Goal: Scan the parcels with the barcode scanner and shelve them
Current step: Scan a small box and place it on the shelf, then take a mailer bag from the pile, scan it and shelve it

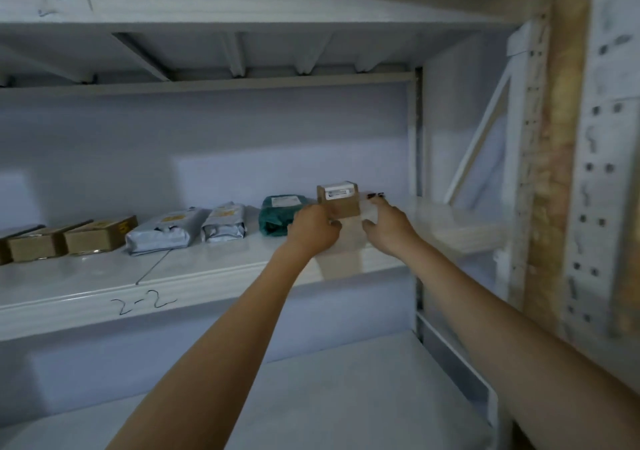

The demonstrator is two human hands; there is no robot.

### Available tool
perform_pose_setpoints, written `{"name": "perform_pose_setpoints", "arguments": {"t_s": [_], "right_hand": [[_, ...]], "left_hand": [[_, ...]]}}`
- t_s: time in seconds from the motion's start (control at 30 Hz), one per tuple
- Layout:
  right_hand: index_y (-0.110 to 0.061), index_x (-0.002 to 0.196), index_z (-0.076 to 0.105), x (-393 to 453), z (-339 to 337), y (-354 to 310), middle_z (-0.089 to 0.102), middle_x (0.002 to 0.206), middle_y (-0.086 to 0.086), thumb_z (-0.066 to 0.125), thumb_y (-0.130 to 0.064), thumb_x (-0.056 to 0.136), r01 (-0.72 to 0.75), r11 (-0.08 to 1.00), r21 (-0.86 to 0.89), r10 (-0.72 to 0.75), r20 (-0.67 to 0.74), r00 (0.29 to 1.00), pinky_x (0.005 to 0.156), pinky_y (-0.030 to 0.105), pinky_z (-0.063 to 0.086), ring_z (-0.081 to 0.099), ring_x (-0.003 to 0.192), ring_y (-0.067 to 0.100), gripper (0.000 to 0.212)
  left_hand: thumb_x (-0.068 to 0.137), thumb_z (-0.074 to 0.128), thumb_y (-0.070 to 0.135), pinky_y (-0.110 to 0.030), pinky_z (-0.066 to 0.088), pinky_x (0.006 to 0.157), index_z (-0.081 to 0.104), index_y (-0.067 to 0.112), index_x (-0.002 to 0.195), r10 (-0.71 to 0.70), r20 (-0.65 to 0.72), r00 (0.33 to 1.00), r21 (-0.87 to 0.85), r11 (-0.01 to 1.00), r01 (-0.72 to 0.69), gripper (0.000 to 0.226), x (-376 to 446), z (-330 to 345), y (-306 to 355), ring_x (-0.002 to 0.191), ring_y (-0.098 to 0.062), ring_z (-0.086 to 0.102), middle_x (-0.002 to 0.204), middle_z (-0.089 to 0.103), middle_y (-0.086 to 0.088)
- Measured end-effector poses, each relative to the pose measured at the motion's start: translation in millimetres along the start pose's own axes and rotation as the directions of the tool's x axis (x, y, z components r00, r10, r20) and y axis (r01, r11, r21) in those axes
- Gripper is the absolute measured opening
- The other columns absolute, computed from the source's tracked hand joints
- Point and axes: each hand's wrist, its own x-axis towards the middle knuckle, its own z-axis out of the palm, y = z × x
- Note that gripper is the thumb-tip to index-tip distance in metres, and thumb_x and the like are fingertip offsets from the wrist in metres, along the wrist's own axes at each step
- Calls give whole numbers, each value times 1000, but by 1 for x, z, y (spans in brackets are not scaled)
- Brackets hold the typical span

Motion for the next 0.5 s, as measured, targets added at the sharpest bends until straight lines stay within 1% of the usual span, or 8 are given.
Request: {"name": "perform_pose_setpoints", "arguments": {"t_s": [0.07, 0.13, 0.23, 0.3, 0.37, 0.4, 0.47, 0.5], "right_hand": [[-17, 149, 35, -37, -12, -1, 53, 136, 14, 52, -25, 98, -33, 999, 31, 35, -79, 996, 94, 31, 47, 56, 119, 31, 54], [-16, 139, 46, -86, -23, 1, 59, 120, 11, 53, -20, 97, -79, 994, 81, 93, -185, 978, 84, 26, 44, 61, 109, 29, 43], [-12, 118, 60, -173, -26, 10, 65, 101, 7, 52, -10, 93, -185, 977, 104, 210, -348, 914, 77, 26, 45, 63, 93, 25, 27], [-13, 107, 65, -233, -16, 24, 67, 92, 3, 50, -6, 89, -300, 949, 99, 313, -420, 852, 76, 28, 47, 62, 84, 21, 24], [-11, 103, 66, -291, -5, 42, 68, 90, 3, 50, -4, 89, -397, 912, 101, 400, -425, 812, 76, 28, 47, 61, 80, 17, 22], [-9, 104, 66, -318, 0, 54, 68, 93, 4, 51, -5, 90, -443, 890, 102, 444, -408, 798, 75, 27, 47, 61, 82, 17, 21], [-6, 108, 65, -372, -1, 71, 67, 99, 10, 50, -7, 94, -563, 823, 76, 548, -366, 752, 75, 27, 46, 63, 88, 24, 21], [-2, 108, 64, -398, -5, 78, 67, 98, 14, 48, -5, 95, -616, 785, 60, 593, -359, 721, 76, 29, 47, 63, 88, 27, 21]], "left_hand": [[89, 55, 15, -31, 49, 84, 68, 6, 106, 54, 4, 999, -108, 993, -54, 23, -21, -1, 20, 100, -32, 64, 108, 69, -14], [89, 57, 15, -27, 49, 84, 69, 15, 108, 104, 17, 994, -256, 962, -97, 22, -48, 3, 38, 100, -25, 64, 110, 69, -8], [89, 56, 19, -25, 49, 78, 69, 23, 102, 165, 88, 982, -384, 916, -119, 19, -104, 23, 60, 92, -20, 66, 99, 70, 0], [89, 56, 19, -24, 46, 82, 71, 23, 102, 200, 180, 963, -447, 889, -101, 20, -150, 46, 71, 96, -19, 65, 101, 71, 0], [90, 55, 19, -26, 48, 86, 71, 22, 104, 232, 304, 924, -505, 862, -50, 21, -199, 71, 81, 98, -20, 65, 104, 71, -1], [91, 54, 18, -28, 49, 86, 70, 21, 106, 256, 362, 896, -523, 852, -33, 22, -222, 83, 87, 98, -22, 65, 107, 70, -2], [92, 53, 17, -30, 49, 84, 70, 18, 108, 337, 446, 829, -539, 841, -51, 24, -261, 109, 104, 99, -25, 64, 114, 67, -4], [92, 52, 17, -30, 49, 81, 70, 17, 107, 381, 489, 785, -546, 835, -65, 24, -277, 120, 114, 99, -27, 64, 117, 65, -5]]}}
